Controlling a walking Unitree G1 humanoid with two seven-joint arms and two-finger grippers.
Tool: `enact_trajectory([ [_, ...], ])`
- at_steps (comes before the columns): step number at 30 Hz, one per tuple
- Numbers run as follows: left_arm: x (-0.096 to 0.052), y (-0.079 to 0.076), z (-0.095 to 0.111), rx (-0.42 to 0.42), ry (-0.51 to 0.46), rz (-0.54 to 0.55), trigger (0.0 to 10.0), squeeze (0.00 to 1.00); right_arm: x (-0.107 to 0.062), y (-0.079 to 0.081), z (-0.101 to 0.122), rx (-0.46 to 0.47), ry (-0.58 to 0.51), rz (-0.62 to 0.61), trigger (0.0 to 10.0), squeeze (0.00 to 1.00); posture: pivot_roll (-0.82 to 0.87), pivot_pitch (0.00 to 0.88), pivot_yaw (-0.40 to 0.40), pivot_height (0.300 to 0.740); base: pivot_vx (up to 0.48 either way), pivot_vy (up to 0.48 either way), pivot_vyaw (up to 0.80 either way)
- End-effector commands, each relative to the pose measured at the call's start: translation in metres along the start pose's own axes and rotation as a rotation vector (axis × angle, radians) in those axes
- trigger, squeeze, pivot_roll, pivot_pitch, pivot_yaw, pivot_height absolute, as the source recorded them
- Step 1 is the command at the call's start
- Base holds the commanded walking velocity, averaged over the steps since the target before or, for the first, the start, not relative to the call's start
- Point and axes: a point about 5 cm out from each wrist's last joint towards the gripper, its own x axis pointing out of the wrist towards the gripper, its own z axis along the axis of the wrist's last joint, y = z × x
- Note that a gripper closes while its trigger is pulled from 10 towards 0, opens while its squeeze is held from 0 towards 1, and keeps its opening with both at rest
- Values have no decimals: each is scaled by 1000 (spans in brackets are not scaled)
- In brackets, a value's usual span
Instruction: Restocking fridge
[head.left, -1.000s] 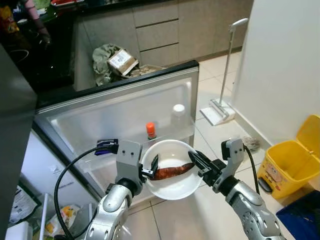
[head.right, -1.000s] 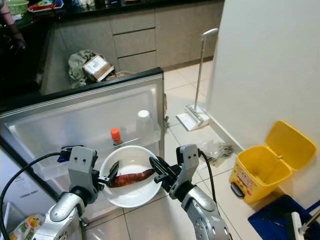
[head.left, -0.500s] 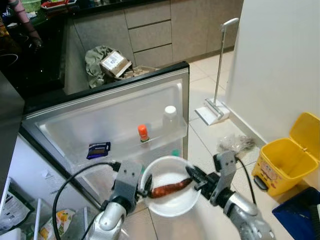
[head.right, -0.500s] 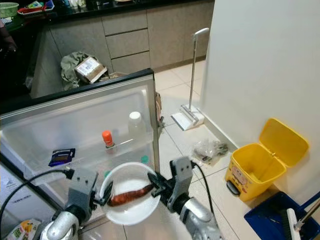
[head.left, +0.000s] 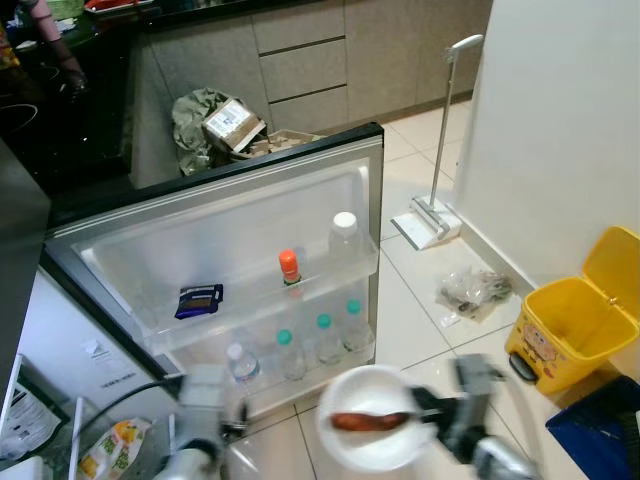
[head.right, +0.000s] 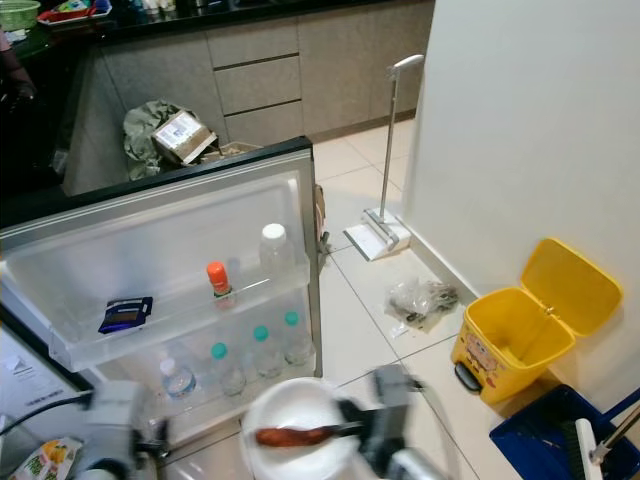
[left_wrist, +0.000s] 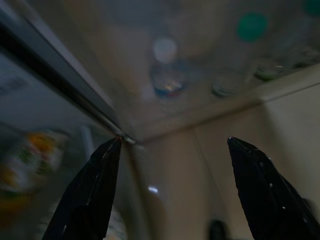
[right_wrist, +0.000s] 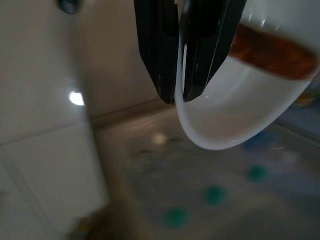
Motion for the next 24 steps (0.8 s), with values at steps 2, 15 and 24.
enact_trajectory([
  [2, 1, -22, 13, -71, -35, -153, 10000, 0, 6, 6, 1, 29, -33, 7, 10000, 0, -89, 111, 48, 717, 0, 0, 0],
  [15, 10, -7, -3, 6, 44, -59, 10000, 0, 13, 6, 21, 13, -118, 11, 10000, 0, -98, 102, 52, 717, 0, 0, 0],
  [24, 0, 6, -44, 29, 189, 44, 10000, 0, 14, 13, 11, -38, -96, 20, 10000, 0, -97, 92, 40, 717, 0, 0, 0],
])
